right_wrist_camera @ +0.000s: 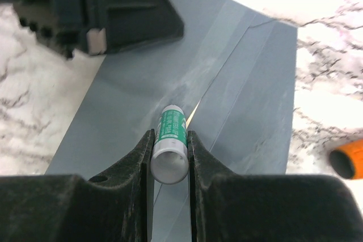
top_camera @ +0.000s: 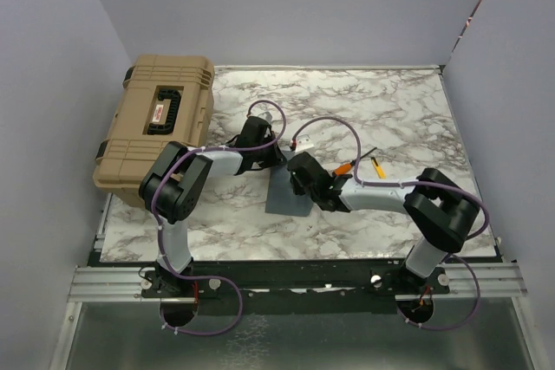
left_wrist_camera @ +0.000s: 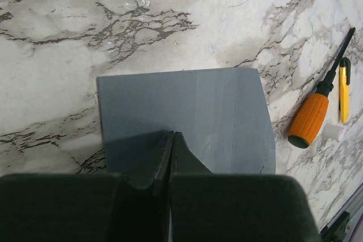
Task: Place the letter into the envelope and seal it
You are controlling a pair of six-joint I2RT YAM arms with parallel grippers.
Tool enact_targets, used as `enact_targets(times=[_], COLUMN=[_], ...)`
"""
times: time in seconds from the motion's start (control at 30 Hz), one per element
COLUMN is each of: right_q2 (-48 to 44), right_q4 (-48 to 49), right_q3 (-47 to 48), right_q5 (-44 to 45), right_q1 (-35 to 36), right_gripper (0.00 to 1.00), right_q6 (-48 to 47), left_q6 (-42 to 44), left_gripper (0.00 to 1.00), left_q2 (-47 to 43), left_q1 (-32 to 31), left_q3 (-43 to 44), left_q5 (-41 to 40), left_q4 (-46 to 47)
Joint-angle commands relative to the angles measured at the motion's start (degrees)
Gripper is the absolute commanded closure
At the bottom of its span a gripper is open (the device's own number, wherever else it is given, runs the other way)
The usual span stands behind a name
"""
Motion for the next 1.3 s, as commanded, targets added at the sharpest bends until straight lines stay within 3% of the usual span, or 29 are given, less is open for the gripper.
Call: enact_targets(times=[0.0,0.13,0.67,0.83,1.27], right_q2=[5.7,7.8,-0.6,-0.1,7.1], right_q4=[-6.7,-7.3,-13.2,-14.0,-8.6], right_q3=[-0.5,1.7,-2.2,-2.0,0.9], right_q5=[0.3,-0.8,-7.2,-4.0,-5.0], right_q1=[-3.1,-3.4,3.4,3.4,-4.7], right_gripper=[1.0,1.0,1.0,1.0,1.0], right_q6=[-0.5,-1.6,2.4,3.5,-3.2], left_q6=[2.0,1.9,-0.3,-0.1,0.3], left_gripper=[1.0,1.0,1.0,1.0,1.0], left_q2=[5.5,5.6,7.7,7.5,7.4], left_q1=[0.3,0.3,0.7,0.8,0.7], left_q3=[-2.5,-2.4,-1.9,-2.2,-2.3], left_q5=[-3.8,-3.7,-3.8,-3.8,-3.5], left_q4=[-11.4,-11.5,-12.4,-12.4,-12.4])
